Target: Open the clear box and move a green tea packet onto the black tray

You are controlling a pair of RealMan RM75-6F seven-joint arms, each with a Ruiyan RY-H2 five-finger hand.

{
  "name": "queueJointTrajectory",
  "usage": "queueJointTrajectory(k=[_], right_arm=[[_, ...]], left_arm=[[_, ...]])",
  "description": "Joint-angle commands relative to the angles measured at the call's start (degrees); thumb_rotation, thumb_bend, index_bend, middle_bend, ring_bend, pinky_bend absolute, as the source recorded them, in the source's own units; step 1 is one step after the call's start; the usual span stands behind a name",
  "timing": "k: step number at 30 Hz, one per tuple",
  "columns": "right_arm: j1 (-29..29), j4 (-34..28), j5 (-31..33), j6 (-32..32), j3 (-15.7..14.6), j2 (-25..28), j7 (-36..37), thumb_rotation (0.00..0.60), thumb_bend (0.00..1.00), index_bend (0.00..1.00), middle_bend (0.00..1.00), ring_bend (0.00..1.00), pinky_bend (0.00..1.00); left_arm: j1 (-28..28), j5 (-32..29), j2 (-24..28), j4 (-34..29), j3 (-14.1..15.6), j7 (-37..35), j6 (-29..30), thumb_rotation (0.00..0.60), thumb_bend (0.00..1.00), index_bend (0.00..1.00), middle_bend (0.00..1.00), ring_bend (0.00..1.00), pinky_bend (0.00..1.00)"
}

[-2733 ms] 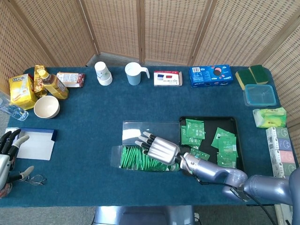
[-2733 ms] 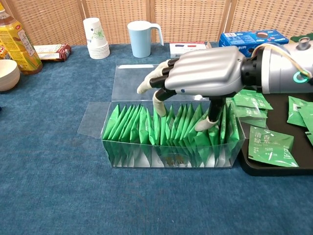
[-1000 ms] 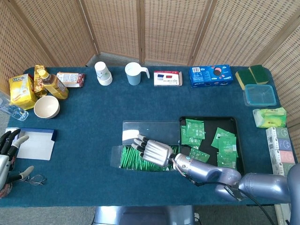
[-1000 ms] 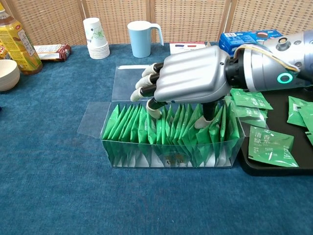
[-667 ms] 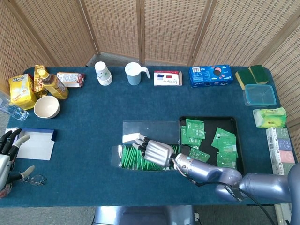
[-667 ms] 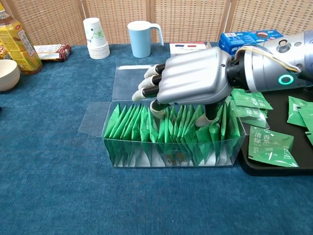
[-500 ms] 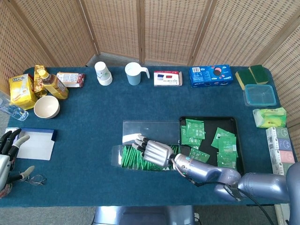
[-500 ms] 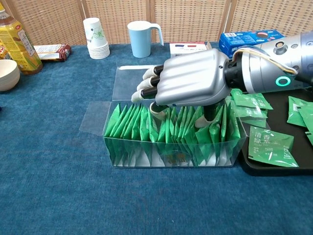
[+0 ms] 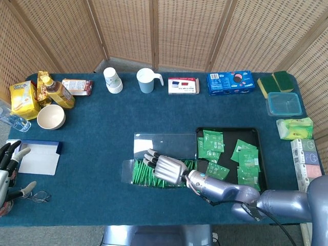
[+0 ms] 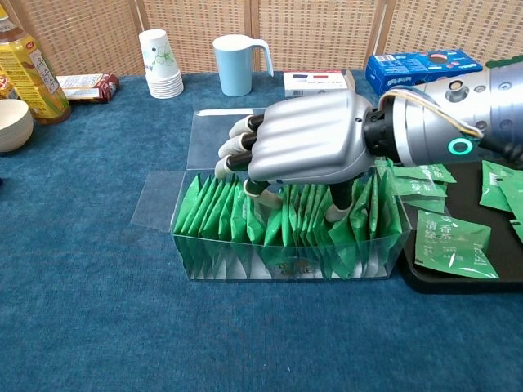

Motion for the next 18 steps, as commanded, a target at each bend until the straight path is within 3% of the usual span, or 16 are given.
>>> queueJointTrajectory(k=[1,18], right_arm=[[-0.2,0.3,-0.6,0.6,-0.2,-0.5,0.9,0.600,0.03,0.49,0.13,0.02,0.05],[-1.4,2.8,-2.2,3.4,-0.5,-2.8,4.7,0.600,0.30,0.54,0.14,0.04,0.06]], left_arm=[[0.0,0.1,0.0,0.1,-0.1,-0.1,0.0,0.600,0.13,0.16,0.06,0.00,0.27],[-0.2,0.4,-0.3,0.4,-0.3,-0.2,0.3,0.600,0.13,0.16,0.06,0.00,0.27]])
